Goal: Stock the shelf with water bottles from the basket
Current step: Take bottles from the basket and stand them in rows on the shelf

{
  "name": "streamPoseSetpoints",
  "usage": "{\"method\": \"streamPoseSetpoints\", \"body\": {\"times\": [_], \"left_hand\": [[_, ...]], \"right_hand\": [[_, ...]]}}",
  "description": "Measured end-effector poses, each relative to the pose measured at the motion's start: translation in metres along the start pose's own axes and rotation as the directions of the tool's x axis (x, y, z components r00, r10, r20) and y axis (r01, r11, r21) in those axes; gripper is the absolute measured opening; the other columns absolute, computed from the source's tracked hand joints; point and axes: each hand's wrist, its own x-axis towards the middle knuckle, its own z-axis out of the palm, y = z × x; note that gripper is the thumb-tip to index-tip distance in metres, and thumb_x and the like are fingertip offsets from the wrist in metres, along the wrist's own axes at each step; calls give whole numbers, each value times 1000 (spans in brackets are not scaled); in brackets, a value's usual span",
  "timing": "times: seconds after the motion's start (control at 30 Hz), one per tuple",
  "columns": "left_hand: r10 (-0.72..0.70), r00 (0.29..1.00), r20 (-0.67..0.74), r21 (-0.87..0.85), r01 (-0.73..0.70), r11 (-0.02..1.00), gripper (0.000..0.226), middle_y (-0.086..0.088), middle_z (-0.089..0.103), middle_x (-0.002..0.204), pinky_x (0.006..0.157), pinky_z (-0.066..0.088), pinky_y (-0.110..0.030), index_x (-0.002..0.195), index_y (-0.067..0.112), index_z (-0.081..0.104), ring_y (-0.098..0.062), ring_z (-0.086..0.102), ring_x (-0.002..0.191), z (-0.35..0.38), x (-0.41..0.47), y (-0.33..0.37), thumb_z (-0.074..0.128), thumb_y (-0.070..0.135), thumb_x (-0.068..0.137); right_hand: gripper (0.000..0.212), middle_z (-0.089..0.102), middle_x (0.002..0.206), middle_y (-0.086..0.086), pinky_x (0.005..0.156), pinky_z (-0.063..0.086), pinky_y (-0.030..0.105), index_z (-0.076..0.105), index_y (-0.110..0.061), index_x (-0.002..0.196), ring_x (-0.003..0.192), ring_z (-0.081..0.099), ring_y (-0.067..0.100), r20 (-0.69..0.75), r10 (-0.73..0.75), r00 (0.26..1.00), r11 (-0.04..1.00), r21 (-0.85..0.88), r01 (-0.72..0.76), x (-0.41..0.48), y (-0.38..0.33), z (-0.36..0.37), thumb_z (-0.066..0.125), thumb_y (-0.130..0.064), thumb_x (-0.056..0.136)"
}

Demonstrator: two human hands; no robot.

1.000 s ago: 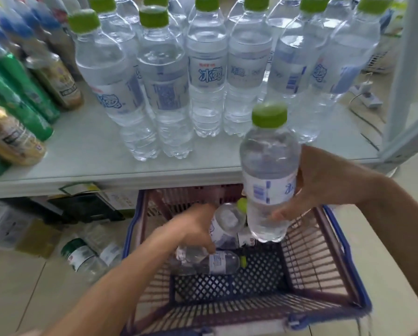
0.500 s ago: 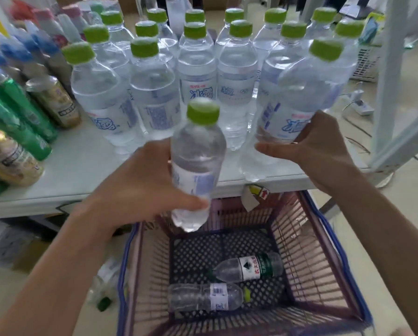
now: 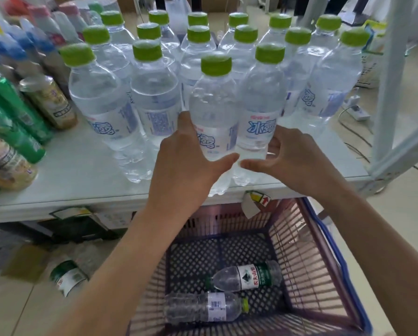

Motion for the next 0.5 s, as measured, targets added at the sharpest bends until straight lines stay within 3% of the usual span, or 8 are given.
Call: {"method": "streamPoseSetpoints", "body": {"times": [0.13,0.23,0.37,0.43,0.5], "left_hand": [[-3,1000,-5,303,5,953,81,-6,69,109,77,51,-31,124,12,48,-26,68,101,1,3,2,76,66,71],[-55,998,41,549,23,836,78,-7,61,92,69,41,-34,118,12,47,-28,61,87,1,-2,4,56,79,78],[-173,965,195,563,34,826,67,0,39,76,68,36,-32,88,14,42,-22,41,77,5,-11,-5,48,80,82],[-197,956,219,539,50,841,67,2,36,71,67,38,-32,87,13,44,-22,42,76,8,-12,-11,43,80,85],[-178,962,207,556,34,831,67,1,37,71,66,39,-32,89,12,45,-21,44,76,11,-11,-14,39,79,87]], "right_hand": [[65,74,121,-5,82,46,16,63,-23,132,101,67,6,62,26,998,993,-116,-19,-1,6,6,87,-45,75],[64,76,111,-6,79,47,20,66,-22,126,91,66,6,63,63,996,988,-147,-54,-1,10,12,88,-49,71],[58,63,84,-23,67,41,9,70,-23,117,75,59,-7,45,71,996,984,-169,-62,0,9,10,89,-51,69],[58,54,77,-28,61,35,7,69,-24,118,69,54,-11,11,71,997,987,-148,-69,-1,8,14,89,-50,70],[60,59,80,-25,60,34,7,69,-22,119,69,56,-10,-14,68,998,988,-140,-69,-2,7,20,89,-51,70]]}}
